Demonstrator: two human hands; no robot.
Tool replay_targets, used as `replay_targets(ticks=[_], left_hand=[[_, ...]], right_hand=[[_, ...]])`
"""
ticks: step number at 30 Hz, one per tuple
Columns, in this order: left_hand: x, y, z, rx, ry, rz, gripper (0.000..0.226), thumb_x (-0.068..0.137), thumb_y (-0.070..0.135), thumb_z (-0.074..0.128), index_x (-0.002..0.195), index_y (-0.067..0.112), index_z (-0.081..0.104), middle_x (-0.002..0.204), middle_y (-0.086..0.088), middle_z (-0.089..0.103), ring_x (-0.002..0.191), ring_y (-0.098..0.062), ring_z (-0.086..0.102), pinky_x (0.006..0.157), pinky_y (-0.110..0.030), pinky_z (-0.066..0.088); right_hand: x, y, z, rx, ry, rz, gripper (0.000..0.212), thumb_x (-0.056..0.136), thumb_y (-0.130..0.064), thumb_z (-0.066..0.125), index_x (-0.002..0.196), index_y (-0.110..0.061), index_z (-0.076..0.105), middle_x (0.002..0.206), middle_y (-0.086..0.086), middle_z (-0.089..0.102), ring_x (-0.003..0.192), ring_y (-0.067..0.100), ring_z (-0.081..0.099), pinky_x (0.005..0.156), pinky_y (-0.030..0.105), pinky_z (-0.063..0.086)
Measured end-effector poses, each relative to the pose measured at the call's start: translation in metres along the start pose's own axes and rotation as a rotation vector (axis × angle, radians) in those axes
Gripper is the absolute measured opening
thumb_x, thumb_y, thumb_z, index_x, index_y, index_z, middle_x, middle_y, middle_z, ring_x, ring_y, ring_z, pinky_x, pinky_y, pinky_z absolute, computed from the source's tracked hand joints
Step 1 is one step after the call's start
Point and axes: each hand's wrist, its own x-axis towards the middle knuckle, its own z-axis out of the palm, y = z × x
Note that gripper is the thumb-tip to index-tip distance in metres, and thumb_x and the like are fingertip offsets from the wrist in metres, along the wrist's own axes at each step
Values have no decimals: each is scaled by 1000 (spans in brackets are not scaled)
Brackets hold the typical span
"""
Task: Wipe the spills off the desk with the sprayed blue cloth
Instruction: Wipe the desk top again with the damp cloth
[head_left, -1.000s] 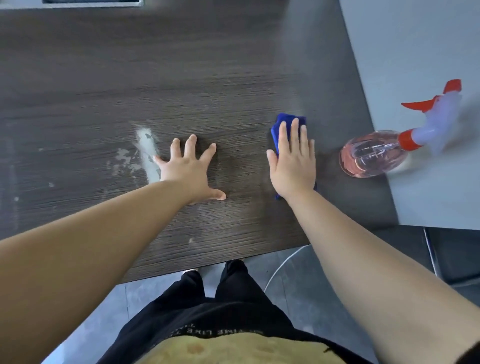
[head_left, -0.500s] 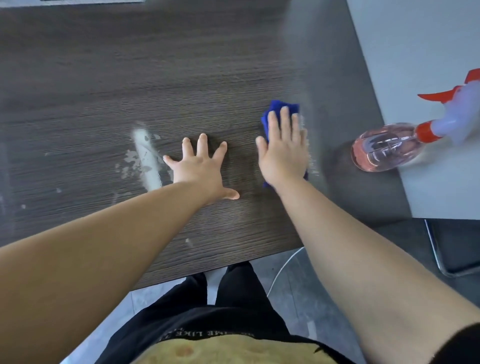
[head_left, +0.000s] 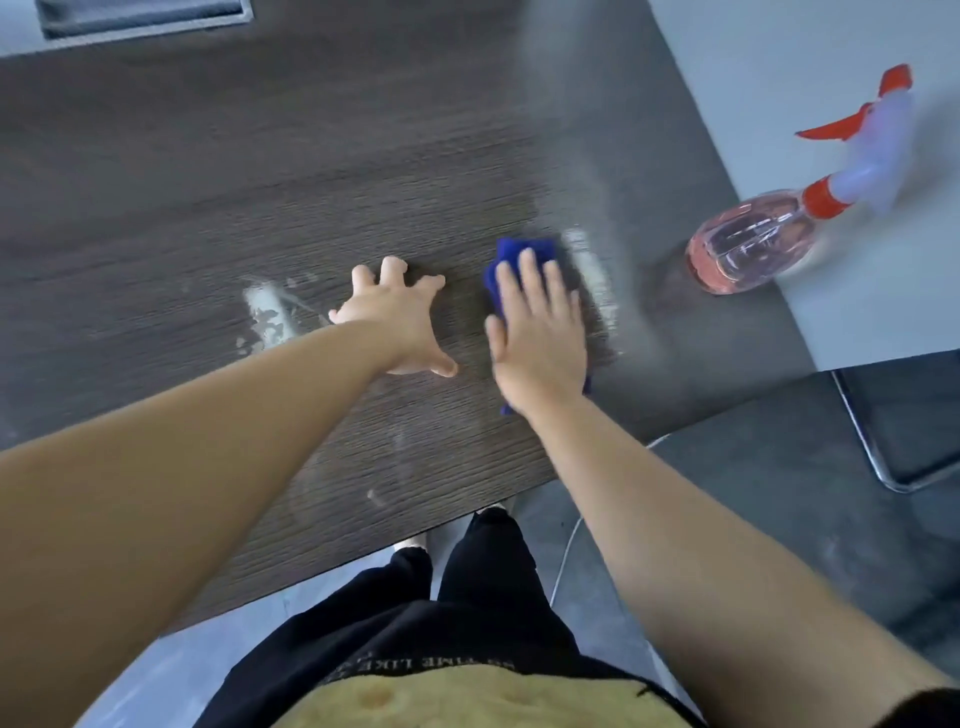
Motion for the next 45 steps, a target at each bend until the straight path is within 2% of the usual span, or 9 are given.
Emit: replay_targets(ticks=[4, 11, 18, 22, 26, 33, 36, 40, 45], left_hand=[[2, -22, -12, -78, 37, 62, 66, 84, 19, 56, 144, 32, 31, 146, 3, 26, 133, -29, 22, 93, -40, 43], [-10, -26, -3, -89, 118, 107, 59, 86, 15, 51, 142, 27, 35, 147, 6, 29, 136, -23, 24, 83, -36, 39], [-13, -43, -1, -193, 159, 80, 50, 88, 12, 46, 136, 23, 44, 145, 1, 33, 134, -25, 26, 98, -40, 37], [-9, -56, -7, -153, 222, 30, 52, 87, 29, 56, 138, 26, 41, 143, -1, 32, 134, -28, 20, 99, -45, 36], [0, -67, -15, -117, 209, -42, 78, 77, 47, 70, 142, 29, 32, 146, -2, 23, 136, -28, 15, 103, -48, 34], [22, -82, -32, -82, 166, -130, 107, 59, 57, 80, 145, 33, 21, 149, 0, 13, 138, -28, 8, 105, -58, 29], [27, -82, -36, -19, 111, -160, 113, 55, 61, 80, 146, 32, 19, 148, -1, 14, 135, -29, 15, 100, -57, 36], [30, -78, -40, 0, 84, -189, 113, 52, 61, 82, 144, 30, 24, 145, -2, 17, 130, -30, 19, 98, -57, 39], [32, -80, -38, -19, 88, -199, 114, 51, 59, 83, 143, 30, 24, 144, -1, 17, 132, -29, 16, 98, -61, 38]], right_hand=[[-59, 41, -1, -31, -76, -488, 49, 96, -33, 38, 143, -22, 39, 152, 4, 33, 141, 27, 29, 113, 45, 25], [-6, 14, -3, -19, 17, 303, 57, 100, -39, 29, 151, -20, 12, 160, 5, 7, 146, 28, 6, 117, 47, 13], [-71, 4, 7, -21, -74, -629, 48, 94, -36, 42, 141, -25, 42, 151, 2, 36, 139, 27, 31, 111, 46, 26], [-26, 59, -6, -63, -9, -172, 50, 98, -33, 35, 146, -20, 32, 154, 8, 28, 141, 32, 24, 109, 53, 30], [23, -14, -5, 9, 15, 261, 57, 100, -40, 30, 151, -20, 13, 160, 5, 6, 146, 28, 4, 117, 48, 9], [7, 6, 1, -67, -78, -710, 48, 96, -35, 37, 143, -25, 38, 153, 0, 32, 141, 25, 26, 112, 47, 22], [55, 48, -10, -55, -7, -319, 49, 97, -31, 37, 145, -23, 34, 154, 3, 29, 142, 29, 24, 110, 54, 29], [109, -9, -15, 51, -7, 310, 57, 100, -38, 29, 151, -23, 10, 160, 2, 2, 146, 26, 0, 117, 48, 7], [67, -43, -3, -19, -21, -475, 53, 94, -36, 36, 145, -21, 35, 154, 5, 28, 142, 28, 24, 112, 50, 25]])
